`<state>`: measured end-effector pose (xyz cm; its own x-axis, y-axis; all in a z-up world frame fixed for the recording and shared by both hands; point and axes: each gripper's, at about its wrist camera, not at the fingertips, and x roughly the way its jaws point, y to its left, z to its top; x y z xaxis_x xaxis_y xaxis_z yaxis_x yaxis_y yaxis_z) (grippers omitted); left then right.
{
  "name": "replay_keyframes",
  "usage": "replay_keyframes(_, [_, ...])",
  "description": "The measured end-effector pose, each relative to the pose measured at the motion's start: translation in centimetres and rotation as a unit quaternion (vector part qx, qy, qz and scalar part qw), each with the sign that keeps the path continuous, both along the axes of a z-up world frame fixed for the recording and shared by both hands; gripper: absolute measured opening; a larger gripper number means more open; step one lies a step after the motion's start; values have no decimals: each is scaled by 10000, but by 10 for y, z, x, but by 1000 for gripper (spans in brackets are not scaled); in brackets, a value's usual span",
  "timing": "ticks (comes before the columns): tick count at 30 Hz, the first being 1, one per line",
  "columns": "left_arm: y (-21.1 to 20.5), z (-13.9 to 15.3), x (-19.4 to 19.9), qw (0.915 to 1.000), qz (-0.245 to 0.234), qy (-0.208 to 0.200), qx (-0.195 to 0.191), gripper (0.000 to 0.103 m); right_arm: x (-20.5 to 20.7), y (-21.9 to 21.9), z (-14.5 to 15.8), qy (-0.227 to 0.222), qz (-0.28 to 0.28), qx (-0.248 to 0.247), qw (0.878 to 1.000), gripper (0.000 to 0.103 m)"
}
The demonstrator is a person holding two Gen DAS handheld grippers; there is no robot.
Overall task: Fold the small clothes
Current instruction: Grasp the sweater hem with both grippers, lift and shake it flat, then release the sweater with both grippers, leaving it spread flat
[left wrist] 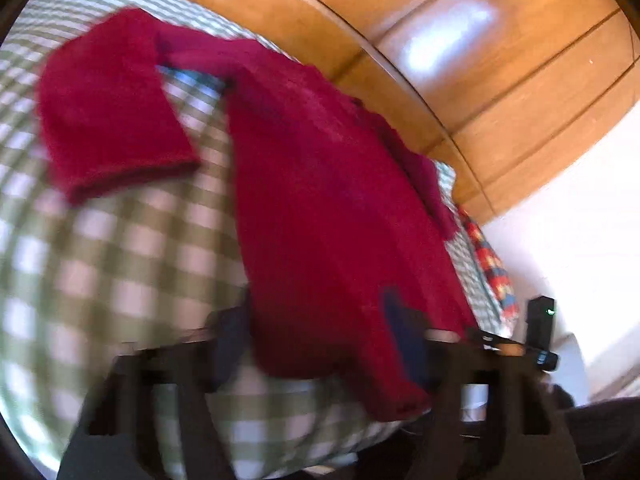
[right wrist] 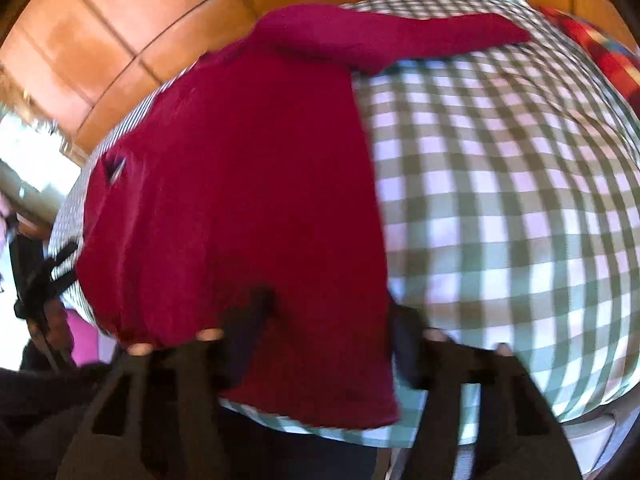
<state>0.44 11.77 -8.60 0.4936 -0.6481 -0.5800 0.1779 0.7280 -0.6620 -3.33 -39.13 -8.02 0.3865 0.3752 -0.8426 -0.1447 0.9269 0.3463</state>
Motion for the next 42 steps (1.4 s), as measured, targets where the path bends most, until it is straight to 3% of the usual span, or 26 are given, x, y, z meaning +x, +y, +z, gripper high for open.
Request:
replay_keyframes(2, [-14,9,5,9991,-186,-61,381,14,0,7,9,-137,156,-72,9998,13])
replay_keyframes(8, [14,93,2,9981,-221,-287,489,8,-16,9,79,-941,492,573,9927,11])
replay_keyframes(11, [38,119,-4,9983,-165,-42,554,8,-24,15,91,-995,697,708,9901,11])
replay_keyframes(13, [49,118,-10,9975,-125,136,676,8,-32,18,75,-774,774,482,9928,11])
replay_keyframes(14, [55,109,-11,9951,1,237,961,8,-36,19,65,-617,851,458,9934,12])
replay_keyframes(15, [57,97,-12,9919,89,404,1199,13,-38,22,52,-402,972,412,9936,15])
replay_keyframes(17, [65,73,-13,9882,344,744,1296,16,-38,24,34,-169,966,186,9950,26])
replay_keyframes(19, [61,64,-16,9855,475,715,1467,16,-34,16,25,-61,772,134,9969,37])
replay_keyframes(25, [-8,60,-10,9854,96,-196,1688,16,1,-26,43,-358,-181,-31,9992,45])
replay_keyframes(28, [-52,53,7,9809,-262,-376,1890,29,26,-61,52,-474,-912,-21,9947,46])
replay_keyframes(31, [-82,37,26,9782,-463,-254,2008,29,71,-103,48,-462,-1858,222,9812,47])
replay_keyframes(34, [-98,27,34,9738,-624,-235,2172,29,114,-133,37,-329,-2402,254,9698,48])
replay_keyframes(38, [-101,14,41,9710,-741,-177,2267,29,163,-168,18,-88,-3028,369,9523,48])
replay_keyframes(42, [-103,10,45,9732,-758,-107,2167,29,204,-188,0,-9,-3411,516,9386,48])
